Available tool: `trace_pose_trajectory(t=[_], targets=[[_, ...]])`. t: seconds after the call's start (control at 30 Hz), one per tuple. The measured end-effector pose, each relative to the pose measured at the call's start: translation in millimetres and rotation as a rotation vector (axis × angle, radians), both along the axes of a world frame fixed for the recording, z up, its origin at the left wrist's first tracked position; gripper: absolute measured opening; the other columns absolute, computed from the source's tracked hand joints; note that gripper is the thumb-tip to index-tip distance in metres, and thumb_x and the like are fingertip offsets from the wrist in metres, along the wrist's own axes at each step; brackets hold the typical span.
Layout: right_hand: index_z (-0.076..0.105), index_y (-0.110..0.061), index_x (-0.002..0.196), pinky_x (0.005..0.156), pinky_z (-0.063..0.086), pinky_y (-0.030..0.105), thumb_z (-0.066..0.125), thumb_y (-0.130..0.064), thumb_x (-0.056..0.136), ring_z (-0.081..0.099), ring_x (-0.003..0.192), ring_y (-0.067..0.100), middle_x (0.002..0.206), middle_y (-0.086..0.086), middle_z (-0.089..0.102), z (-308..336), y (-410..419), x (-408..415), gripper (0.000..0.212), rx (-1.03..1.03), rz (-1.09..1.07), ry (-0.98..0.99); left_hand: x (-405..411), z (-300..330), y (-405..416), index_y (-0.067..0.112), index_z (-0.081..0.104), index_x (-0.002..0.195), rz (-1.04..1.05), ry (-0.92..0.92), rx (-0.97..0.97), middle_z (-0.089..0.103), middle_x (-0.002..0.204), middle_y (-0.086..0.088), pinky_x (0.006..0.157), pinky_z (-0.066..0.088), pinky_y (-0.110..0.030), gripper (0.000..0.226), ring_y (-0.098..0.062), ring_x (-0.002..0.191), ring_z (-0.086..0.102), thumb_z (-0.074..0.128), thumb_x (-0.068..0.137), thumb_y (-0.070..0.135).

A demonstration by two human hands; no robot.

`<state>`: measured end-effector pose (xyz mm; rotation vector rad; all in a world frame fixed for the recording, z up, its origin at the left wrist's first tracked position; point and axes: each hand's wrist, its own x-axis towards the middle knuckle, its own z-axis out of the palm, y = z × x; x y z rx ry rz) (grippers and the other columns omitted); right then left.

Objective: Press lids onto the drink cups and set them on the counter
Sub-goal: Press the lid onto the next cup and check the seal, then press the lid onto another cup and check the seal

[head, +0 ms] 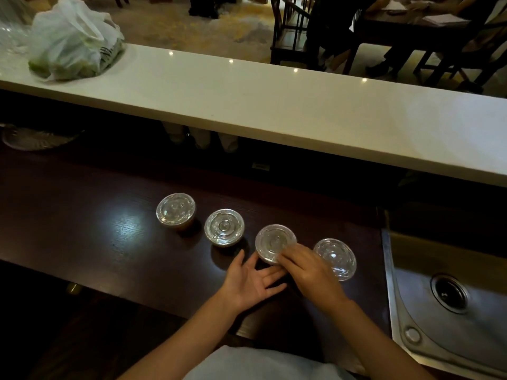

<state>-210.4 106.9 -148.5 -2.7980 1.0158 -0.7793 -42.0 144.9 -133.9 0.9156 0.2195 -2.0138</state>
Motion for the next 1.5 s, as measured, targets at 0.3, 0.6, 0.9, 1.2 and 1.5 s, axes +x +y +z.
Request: trace_pose_trajectory(t=[0.3,0.6,0.9,1.2,1.5], targets=[[0.068,-0.008,0.107,0.108,0.027,0.036,0.044,-0.013,0.072,0.057,0.106,0.016,0.109,0.004,0.067,7,8,-3,0.043,0.150,-0.081,0.106,9,-13,1,0.026,0.047,0.131,0.022,-0.016,-0.006,0.062,0.114,-0.029,0.098,0.035,-0.051,0.055,-0.037,0.113,0.054,0.022,0.093,0.057],[0.065,-0.006,0.111,0.103,0.035,0.036,0.047,-0.017,0.084,0.060,0.110,0.024,0.117,0.009,0.065,33,-13,61,0.035,0.105,-0.180,-0.038,54,24,18,0.015,0.062,0.106,0.142,-1.350,-0.601,0.067,0.099,-0.001,0.079,0.049,-0.018,0.024,-0.014,0.096,0.062,0.041,0.096,0.010],[0.010,-0.008,0.147,0.114,0.005,0.030,0.032,-0.023,0.100,0.005,0.143,0.016,0.157,0.008,0.007,23,-33,143,0.055,0.436,-0.224,0.354,110,-5,-22,0.009,0.006,0.148,-0.807,-2.093,-0.826,0.001,0.158,-0.007,0.116,0.015,-0.035,0.061,-0.016,0.144,0.001,0.035,0.099,0.031],[0.029,0.000,0.142,0.113,0.020,0.032,0.039,-0.019,0.094,0.026,0.139,0.024,0.150,0.015,0.027,2,28,157,0.052,0.410,-0.343,0.127,134,-20,14,0.012,0.003,0.148,-0.808,-2.022,-1.014,-0.006,0.155,0.000,0.116,0.015,-0.029,0.065,-0.010,0.143,-0.005,0.027,0.096,0.042],[0.034,0.003,0.137,0.112,0.009,0.026,0.033,-0.023,0.090,0.019,0.137,0.019,0.145,0.019,0.035,-16,76,172,0.055,0.369,-0.460,0.012,142,-31,44,0.011,0.004,0.146,-0.745,-1.978,-1.092,-0.004,0.152,0.002,0.114,0.009,-0.026,0.065,-0.012,0.143,-0.003,0.017,0.090,0.043]])
